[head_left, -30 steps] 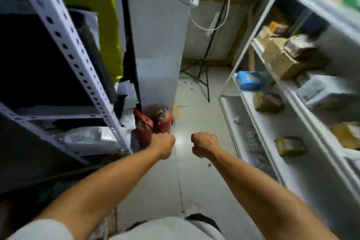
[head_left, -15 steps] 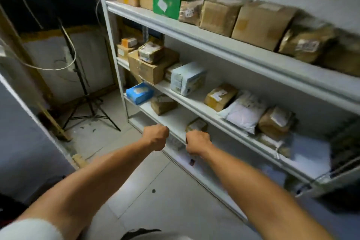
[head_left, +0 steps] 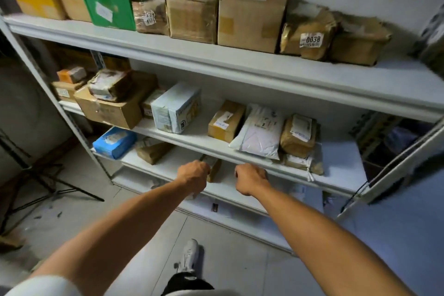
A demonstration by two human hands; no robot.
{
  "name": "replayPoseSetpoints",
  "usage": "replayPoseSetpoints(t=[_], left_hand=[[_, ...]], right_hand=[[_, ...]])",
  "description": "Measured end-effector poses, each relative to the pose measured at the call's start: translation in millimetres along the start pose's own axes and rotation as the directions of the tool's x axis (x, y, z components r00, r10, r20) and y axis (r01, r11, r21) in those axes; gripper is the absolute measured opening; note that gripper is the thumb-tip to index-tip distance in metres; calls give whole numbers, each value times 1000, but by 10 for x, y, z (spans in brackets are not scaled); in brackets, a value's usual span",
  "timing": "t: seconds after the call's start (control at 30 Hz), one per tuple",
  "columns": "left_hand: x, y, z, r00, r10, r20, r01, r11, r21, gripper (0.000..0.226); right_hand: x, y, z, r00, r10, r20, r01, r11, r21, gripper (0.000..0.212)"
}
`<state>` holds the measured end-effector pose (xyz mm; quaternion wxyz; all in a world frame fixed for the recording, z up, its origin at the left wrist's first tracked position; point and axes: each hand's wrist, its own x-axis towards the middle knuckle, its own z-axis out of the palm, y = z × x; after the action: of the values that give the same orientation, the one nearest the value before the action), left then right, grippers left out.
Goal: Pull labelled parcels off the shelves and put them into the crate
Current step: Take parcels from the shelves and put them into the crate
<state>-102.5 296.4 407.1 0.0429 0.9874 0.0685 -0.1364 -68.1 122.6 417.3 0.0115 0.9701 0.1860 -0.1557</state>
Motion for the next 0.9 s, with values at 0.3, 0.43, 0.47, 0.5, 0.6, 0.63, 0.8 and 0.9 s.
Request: replayPoseSetpoints(t=[0.3, 0.43, 0.47, 0.5, 0.6, 0.63, 0.8, 0.9], left_hand=[[1194, -412, -207, 995, 84, 52, -76, 988, -134, 47], [1675, -528, -312, 992, 115, 57, -92, 947, -308, 63], [1780, -546, -340, 991, 120, 60, -91, 927, -365, 67], [1877, -565, -375, 989, 129, 65, -90, 904, -419, 70], [2157, -616, -372, 981, 186, 62, -119, 818, -563, 62], [2209, -627, -357, 977, 206, 52, -131, 777, -616, 54], [2484, -733, -267, 991, 127, 42, -47, 626, -778, 45], [2561, -831, -209, 992, 59, 109, 59, 548, -834, 45]], right_hand=[[1059, -84, -314, 997, 81, 1, -81, 995, 50, 42], [1527, -140, -393, 984, 176, 39, -180, 943, 280, 38], [1630, -147, -385, 979, 195, 61, -204, 917, 342, 36], [1724, -151, -369, 975, 209, 79, -223, 887, 403, 34], [1933, -196, -314, 966, 225, 125, -256, 795, 550, 35], [1975, -210, -292, 963, 231, 136, -266, 759, 594, 33], [2077, -231, -238, 911, 394, 120, -318, 491, 811, 39], [2018, -190, -196, 886, 440, 146, -331, 380, 864, 47]])
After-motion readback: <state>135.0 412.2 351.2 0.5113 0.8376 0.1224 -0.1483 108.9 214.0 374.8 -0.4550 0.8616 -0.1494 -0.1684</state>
